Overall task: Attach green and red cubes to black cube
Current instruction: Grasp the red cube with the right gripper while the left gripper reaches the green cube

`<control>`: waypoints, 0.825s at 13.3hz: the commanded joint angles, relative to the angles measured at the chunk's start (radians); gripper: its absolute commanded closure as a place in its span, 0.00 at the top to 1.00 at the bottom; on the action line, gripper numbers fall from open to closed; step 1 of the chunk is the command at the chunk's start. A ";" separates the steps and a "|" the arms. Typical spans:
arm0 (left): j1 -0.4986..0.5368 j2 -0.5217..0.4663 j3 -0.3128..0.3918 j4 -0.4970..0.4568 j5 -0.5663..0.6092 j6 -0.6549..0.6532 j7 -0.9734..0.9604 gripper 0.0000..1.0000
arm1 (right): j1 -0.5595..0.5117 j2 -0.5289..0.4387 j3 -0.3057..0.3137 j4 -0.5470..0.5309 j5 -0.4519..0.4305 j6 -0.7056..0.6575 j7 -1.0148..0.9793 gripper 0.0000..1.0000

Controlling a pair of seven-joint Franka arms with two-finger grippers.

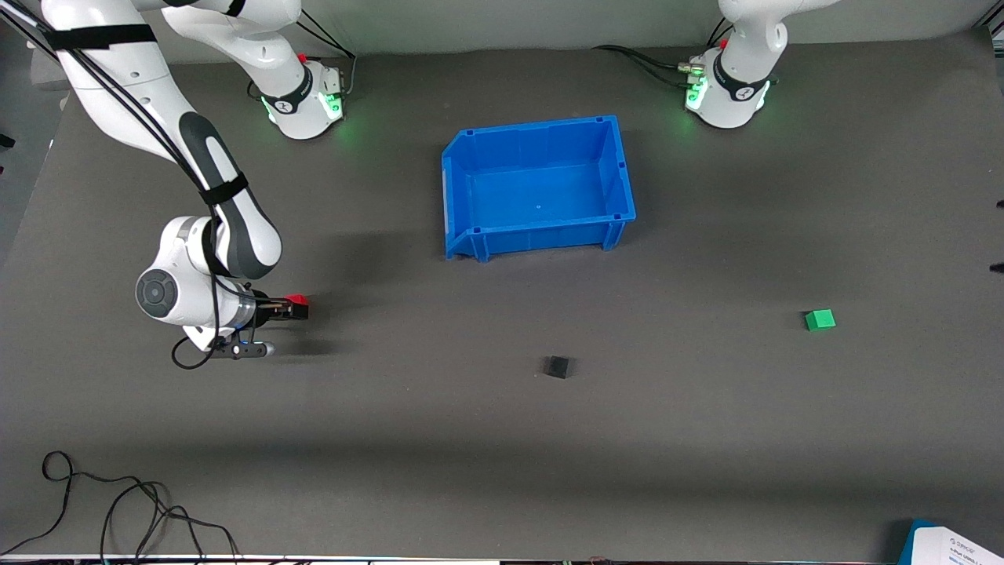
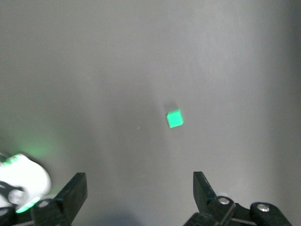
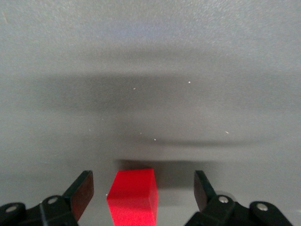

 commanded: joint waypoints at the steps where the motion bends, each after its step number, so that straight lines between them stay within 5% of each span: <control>1: -0.001 0.060 -0.007 -0.001 -0.008 0.093 -0.251 0.99 | 0.006 0.023 0.000 0.005 0.033 0.010 -0.038 0.95; 2: -0.002 0.077 -0.007 -0.018 -0.008 0.145 -0.307 0.98 | 0.012 0.024 0.000 0.005 0.033 0.010 -0.040 0.93; 4: -0.007 0.082 -0.007 -0.127 -0.004 0.300 -0.346 0.98 | 0.016 0.024 0.000 0.005 0.035 0.005 -0.041 0.45; 6: -0.004 0.082 -0.007 -0.249 -0.004 0.472 -0.350 0.99 | 0.016 0.026 0.000 0.004 0.035 0.002 -0.035 0.26; 11: -0.021 0.137 -0.007 -0.390 0.010 0.669 -0.349 1.00 | 0.016 0.017 0.000 0.008 0.039 -0.025 -0.023 0.12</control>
